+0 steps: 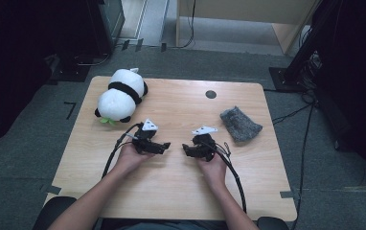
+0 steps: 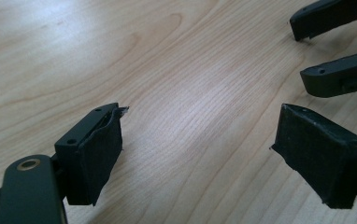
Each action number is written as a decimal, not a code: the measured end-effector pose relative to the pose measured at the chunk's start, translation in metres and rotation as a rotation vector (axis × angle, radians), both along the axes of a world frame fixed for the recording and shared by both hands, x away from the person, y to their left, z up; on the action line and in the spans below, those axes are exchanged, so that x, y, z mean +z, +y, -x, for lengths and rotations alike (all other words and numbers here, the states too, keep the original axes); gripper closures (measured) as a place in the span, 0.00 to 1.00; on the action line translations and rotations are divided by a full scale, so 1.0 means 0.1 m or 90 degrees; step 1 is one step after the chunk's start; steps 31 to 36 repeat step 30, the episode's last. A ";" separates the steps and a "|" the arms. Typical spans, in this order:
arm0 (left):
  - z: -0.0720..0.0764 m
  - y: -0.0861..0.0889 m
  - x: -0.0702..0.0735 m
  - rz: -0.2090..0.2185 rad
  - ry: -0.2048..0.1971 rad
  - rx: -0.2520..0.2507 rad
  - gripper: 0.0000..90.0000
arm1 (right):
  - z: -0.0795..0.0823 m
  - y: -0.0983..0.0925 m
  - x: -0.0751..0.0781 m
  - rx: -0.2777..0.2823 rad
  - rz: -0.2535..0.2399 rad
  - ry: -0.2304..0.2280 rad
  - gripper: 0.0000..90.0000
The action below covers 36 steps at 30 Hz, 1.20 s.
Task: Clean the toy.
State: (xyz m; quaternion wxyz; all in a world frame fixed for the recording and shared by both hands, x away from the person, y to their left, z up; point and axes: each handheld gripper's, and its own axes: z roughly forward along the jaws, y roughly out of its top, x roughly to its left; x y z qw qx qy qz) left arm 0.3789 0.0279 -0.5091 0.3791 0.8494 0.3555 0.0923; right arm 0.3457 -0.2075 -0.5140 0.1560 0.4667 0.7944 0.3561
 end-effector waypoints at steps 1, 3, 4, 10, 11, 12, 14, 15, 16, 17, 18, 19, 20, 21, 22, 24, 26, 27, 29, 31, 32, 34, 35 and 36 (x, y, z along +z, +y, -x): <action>0.00 -0.01 -0.01 -0.005 0.002 0.001 0.17 | 0.00 0.01 -0.01 0.001 0.006 -0.005 0.40; -0.01 -0.02 -0.04 -0.017 0.006 0.003 0.17 | 0.01 0.03 -0.03 0.006 0.016 -0.019 0.37; 0.00 -0.03 -0.05 -0.022 -0.003 0.004 0.17 | 0.01 0.04 -0.03 0.009 0.025 -0.026 0.36; 0.00 -0.03 -0.08 -0.038 -0.031 0.010 0.17 | 0.00 0.03 -0.08 0.012 0.011 -0.049 0.31; 0.00 -0.03 -0.09 -0.044 -0.040 0.010 0.17 | 0.00 0.03 -0.08 0.013 0.011 -0.049 0.30; 0.01 -0.03 -0.09 -0.048 -0.045 0.010 0.17 | 0.00 0.04 -0.08 0.015 0.012 -0.049 0.29; 0.02 -0.05 -0.09 -0.056 -0.050 0.011 0.17 | -0.01 0.04 -0.08 0.019 0.013 -0.047 0.27; 0.02 -0.05 -0.09 -0.056 -0.049 0.012 0.17 | -0.01 0.05 -0.08 0.022 0.014 -0.046 0.25; 0.02 -0.05 -0.09 -0.054 -0.049 0.012 0.17 | -0.02 0.05 -0.08 0.024 0.014 -0.046 0.24; 0.02 -0.05 -0.09 -0.053 -0.049 0.013 0.17 | -0.02 0.05 -0.08 0.026 0.014 -0.045 0.24; 0.02 -0.04 -0.09 -0.053 -0.049 0.013 0.17 | -0.02 0.05 -0.09 0.027 0.014 -0.045 0.24; 0.02 -0.04 -0.09 -0.055 -0.049 0.012 0.17 | -0.02 0.05 -0.09 0.027 0.014 -0.045 0.24; 0.02 -0.05 -0.09 -0.056 -0.049 0.011 0.17 | -0.02 0.05 -0.09 0.027 0.014 -0.045 0.24; 0.02 -0.05 -0.09 -0.056 -0.049 0.012 0.17 | -0.02 0.05 -0.09 0.027 0.014 -0.045 0.23; 0.02 -0.05 -0.09 -0.056 -0.049 0.012 0.17 | -0.02 0.05 -0.09 0.028 0.015 -0.045 0.22; 0.02 -0.05 -0.09 -0.056 -0.049 0.012 0.17 | -0.02 0.05 -0.09 0.026 0.017 -0.043 0.19; 0.02 -0.05 -0.09 -0.056 -0.049 0.015 0.17 | -0.03 0.05 -0.09 0.021 0.019 -0.040 0.17; 0.02 -0.05 -0.09 -0.057 -0.050 0.017 0.17 | -0.03 0.05 -0.09 0.019 0.020 -0.038 0.15; 0.02 -0.06 -0.09 -0.057 -0.050 0.018 0.17 | -0.03 0.05 -0.09 0.017 0.022 -0.038 0.14; 0.02 -0.06 -0.09 -0.057 -0.050 0.020 0.17 | -0.04 0.05 -0.09 0.016 0.022 -0.037 0.14; 0.02 -0.06 -0.09 -0.057 -0.050 0.020 0.17 | -0.04 0.05 -0.09 0.016 0.022 -0.037 0.14; 0.02 -0.06 -0.09 -0.057 -0.050 0.020 0.17 | -0.04 0.05 -0.09 0.016 0.022 -0.037 0.14; 0.02 -0.06 -0.09 -0.057 -0.050 0.020 0.17 | -0.04 0.05 -0.09 0.016 0.022 -0.037 0.14; 0.02 -0.06 -0.09 -0.057 -0.050 0.020 0.17 | -0.04 0.05 -0.09 0.016 0.022 -0.037 0.14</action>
